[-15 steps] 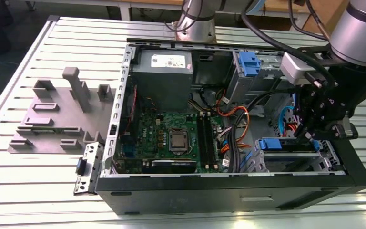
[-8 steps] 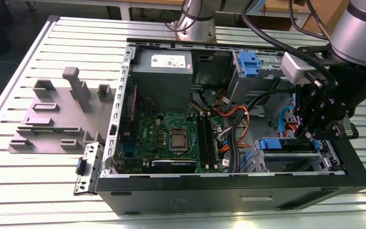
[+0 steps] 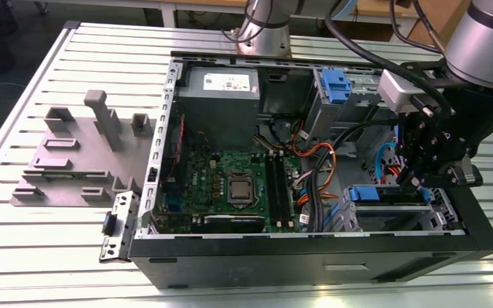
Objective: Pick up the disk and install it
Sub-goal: 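Insert the first disk wire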
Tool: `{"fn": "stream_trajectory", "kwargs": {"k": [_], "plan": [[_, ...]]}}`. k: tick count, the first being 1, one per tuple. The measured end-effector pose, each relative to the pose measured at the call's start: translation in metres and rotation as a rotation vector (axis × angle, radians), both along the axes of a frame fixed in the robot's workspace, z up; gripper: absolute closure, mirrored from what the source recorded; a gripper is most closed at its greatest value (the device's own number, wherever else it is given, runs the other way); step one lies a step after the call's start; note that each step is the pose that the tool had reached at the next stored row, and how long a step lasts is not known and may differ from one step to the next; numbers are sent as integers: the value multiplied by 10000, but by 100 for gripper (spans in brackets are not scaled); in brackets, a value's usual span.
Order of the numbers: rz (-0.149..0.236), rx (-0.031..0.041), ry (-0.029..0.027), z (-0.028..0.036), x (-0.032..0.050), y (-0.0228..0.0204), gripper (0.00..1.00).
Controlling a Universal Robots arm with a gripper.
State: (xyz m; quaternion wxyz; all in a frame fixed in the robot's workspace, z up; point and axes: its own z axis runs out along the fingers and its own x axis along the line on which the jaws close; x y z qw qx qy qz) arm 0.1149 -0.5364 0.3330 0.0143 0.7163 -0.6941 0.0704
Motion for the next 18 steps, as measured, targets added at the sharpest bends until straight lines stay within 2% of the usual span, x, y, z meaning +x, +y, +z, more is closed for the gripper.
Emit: {"fn": "stream_trajectory", "kwargs": {"k": [15, 18], "plan": [[-71, 4, 0, -24, 0, 0, 83], [-77, 34, 0, -33, 0, 1, 83]]}}
